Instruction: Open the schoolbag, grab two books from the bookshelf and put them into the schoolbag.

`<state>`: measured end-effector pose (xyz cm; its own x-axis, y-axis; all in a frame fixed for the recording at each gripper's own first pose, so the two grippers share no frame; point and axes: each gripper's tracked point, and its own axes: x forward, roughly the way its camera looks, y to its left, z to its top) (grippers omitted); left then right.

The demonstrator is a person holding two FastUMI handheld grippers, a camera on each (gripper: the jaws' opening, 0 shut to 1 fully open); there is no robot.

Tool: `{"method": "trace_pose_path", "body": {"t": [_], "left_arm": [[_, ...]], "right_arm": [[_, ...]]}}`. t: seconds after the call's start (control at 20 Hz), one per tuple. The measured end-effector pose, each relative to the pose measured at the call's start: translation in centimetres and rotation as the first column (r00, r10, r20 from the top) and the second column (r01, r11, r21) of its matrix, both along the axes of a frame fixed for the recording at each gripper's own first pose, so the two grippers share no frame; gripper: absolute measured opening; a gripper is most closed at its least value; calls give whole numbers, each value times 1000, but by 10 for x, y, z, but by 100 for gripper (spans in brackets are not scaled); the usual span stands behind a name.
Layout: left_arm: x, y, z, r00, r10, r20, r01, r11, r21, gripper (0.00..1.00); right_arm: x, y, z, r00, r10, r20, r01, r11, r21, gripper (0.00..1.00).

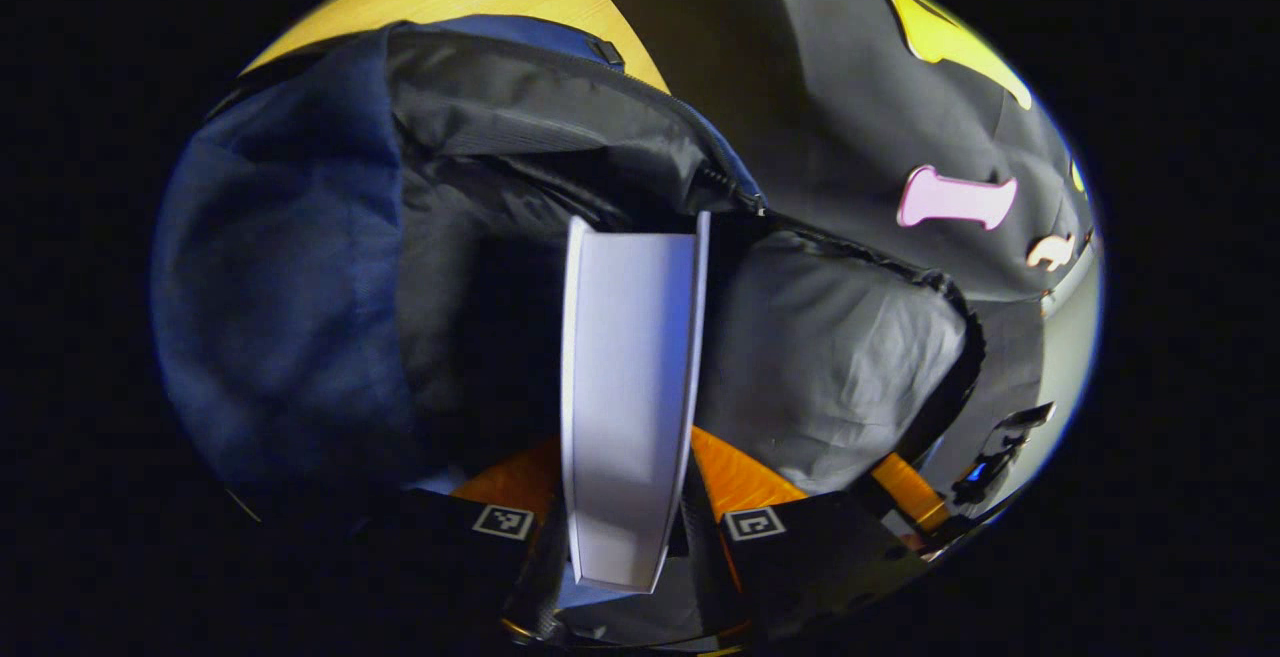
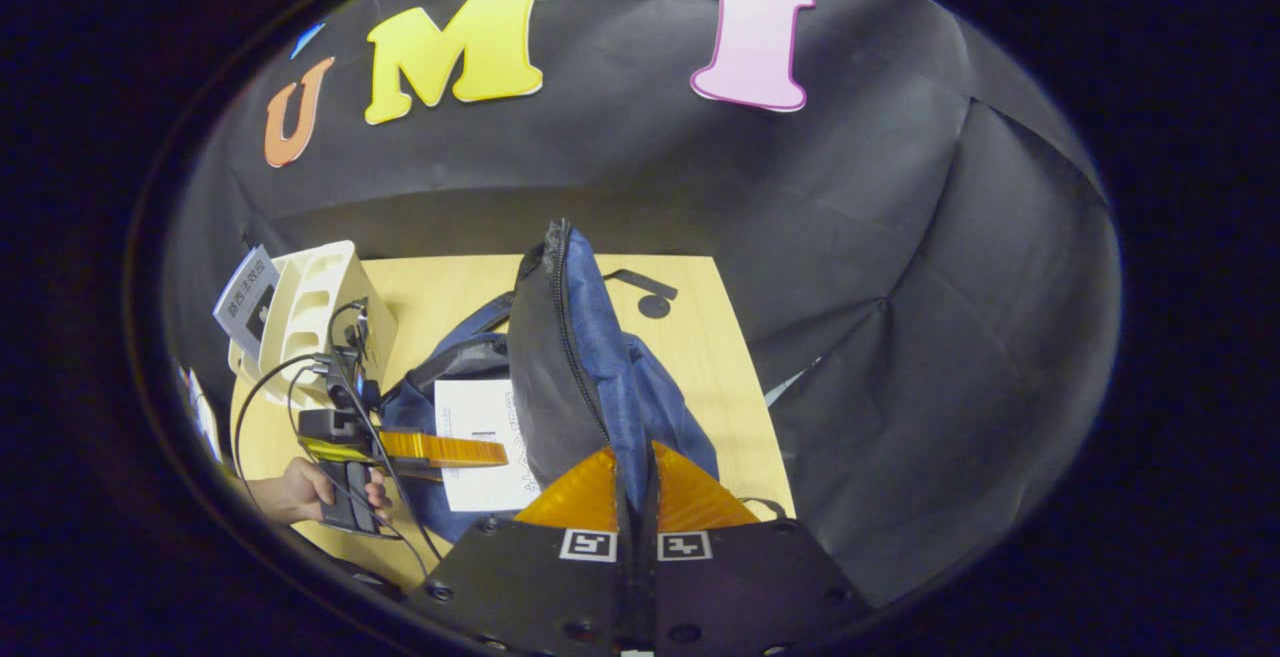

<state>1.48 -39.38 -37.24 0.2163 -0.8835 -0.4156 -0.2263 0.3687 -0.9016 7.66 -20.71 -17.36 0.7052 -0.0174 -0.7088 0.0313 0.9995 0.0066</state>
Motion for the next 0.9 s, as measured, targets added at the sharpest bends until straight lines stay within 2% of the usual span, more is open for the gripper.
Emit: {"method": "trace_pose_path", "body": {"t": [0.1,0.2,0.25,0.3,0.35,0.5,0.7,0.9], "left_arm": [[-2,3,-6,1000,-22,-22,23,999,47,60],[-9,12,-17,997,-50,-67,58,989,134,67],[-14,21,-23,994,-63,-92,81,977,197,73],[-15,30,-27,993,-74,-95,96,964,250,89],[-14,39,-27,992,-81,-93,106,950,293,78],[-15,61,-20,991,-120,-67,137,898,419,77],[-20,100,9,978,-209,-31,192,818,543,78],[-11,146,51,965,-249,81,139,749,648,78]], "right_arm": [[1,1,1,1000,1,-1,-1,1000,1,0],[1,4,0,1000,7,-2,-7,1000,0,0],[3,6,0,1000,10,0,-10,1000,-3,0],[2,7,0,1000,11,1,-11,1000,-9,0],[0,9,0,1000,13,1,-13,1000,-13,0],[0,15,-1,1000,14,5,-14,1000,-11,0],[-1,21,0,1000,17,10,-16,1000,-17,0],[-4,29,-1,999,24,26,-23,999,-31,0]]}}
